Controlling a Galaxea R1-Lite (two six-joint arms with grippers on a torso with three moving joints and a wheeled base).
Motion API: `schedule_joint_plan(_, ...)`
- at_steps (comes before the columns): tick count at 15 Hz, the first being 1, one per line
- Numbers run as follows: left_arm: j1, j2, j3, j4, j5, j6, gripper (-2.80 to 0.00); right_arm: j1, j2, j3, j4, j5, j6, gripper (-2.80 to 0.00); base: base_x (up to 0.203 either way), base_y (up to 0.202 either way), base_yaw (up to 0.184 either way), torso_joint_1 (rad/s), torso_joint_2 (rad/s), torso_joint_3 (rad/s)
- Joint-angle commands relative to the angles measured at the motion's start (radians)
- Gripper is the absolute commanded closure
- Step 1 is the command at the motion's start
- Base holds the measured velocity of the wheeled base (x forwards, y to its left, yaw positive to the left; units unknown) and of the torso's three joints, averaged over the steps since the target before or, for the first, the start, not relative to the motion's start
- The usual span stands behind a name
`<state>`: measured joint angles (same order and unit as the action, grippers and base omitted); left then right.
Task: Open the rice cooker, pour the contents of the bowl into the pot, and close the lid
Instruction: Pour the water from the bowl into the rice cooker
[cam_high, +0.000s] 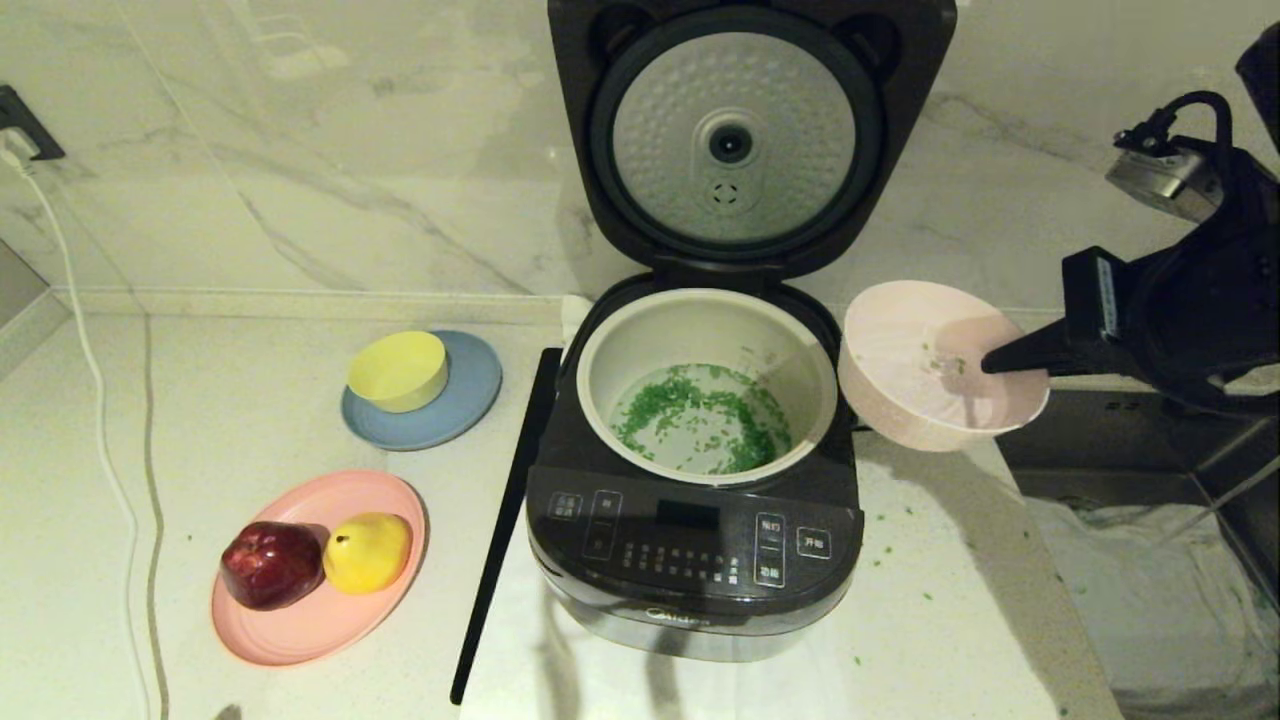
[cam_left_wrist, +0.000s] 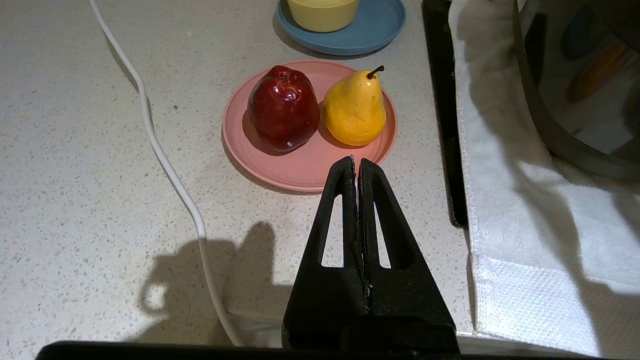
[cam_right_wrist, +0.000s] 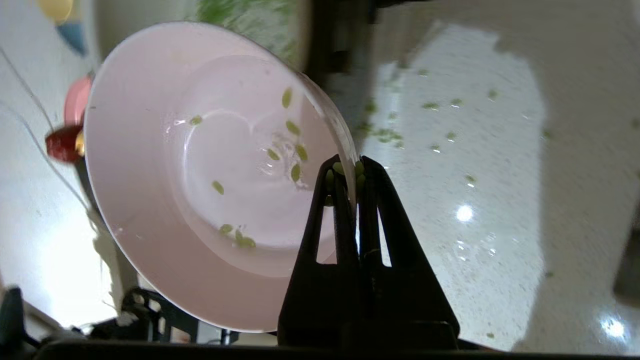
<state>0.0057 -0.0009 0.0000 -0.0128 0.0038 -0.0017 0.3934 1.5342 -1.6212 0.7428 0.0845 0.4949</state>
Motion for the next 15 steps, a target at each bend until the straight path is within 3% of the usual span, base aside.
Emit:
schedule_joint_plan(1,0.000,0.001,0.009,-0.001,-0.001,-0.001,0.00,0.108,0.043,-0.025,-0.002,-0.064,0.002,0.00,0.000,0.000,0.000,0.000,0.00,0.000)
schedule_joint_plan(5,0.000,0.001,0.009,0.000,0.001,-0.001,0.00,0.231,0.149,-0.086,-0.005,-0.184,0.004,0.00,0.000,0.000,0.000,0.000,0.00,0.000)
schedule_joint_plan(12,0.000,0.001,0.009,-0.001,0.001,0.000,0.00,0.311,0.329,-0.296,-0.008,-0.279,0.029,0.00,0.000,0.000,0.000,0.000,0.00,0.000)
schedule_joint_plan(15,0.000,0.001,0.009,0.000,0.001,-0.001,0.00,0.334,0.396,-0.307,-0.105,-0.436,0.029,0.00,0.000,0.000,0.000,0.000,0.00,0.000)
